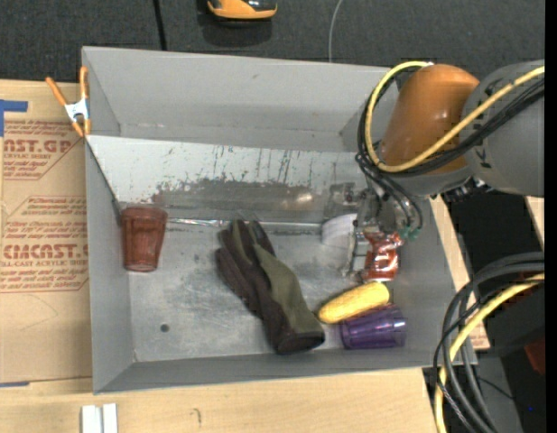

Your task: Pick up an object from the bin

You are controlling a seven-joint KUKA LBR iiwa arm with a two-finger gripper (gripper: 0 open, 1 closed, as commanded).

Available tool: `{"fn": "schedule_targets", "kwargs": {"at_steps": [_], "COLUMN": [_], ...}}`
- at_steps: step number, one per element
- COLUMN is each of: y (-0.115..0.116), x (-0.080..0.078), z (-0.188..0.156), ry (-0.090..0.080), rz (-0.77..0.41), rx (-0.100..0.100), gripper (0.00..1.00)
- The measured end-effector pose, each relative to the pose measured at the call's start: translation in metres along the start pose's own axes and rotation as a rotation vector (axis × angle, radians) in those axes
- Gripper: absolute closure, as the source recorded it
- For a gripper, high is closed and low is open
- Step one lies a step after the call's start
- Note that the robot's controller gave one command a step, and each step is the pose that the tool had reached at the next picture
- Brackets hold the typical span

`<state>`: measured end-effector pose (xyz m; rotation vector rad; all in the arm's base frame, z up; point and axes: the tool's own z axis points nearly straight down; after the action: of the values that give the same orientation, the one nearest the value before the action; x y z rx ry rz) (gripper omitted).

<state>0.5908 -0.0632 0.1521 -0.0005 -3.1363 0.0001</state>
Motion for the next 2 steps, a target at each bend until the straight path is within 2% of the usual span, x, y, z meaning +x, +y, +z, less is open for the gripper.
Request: {"fn": "schedule_targets", "kwargs": {"at_steps": [1,2], "y": [0.000,0.031], "x": [-0.002,0.004], "z": [-0.005,0.042], "ry": [-0.007,-0.012], "rz": [-0.001,-0.077], "rx": [0.001,0.002], "gripper": [0.00,0.00]}}
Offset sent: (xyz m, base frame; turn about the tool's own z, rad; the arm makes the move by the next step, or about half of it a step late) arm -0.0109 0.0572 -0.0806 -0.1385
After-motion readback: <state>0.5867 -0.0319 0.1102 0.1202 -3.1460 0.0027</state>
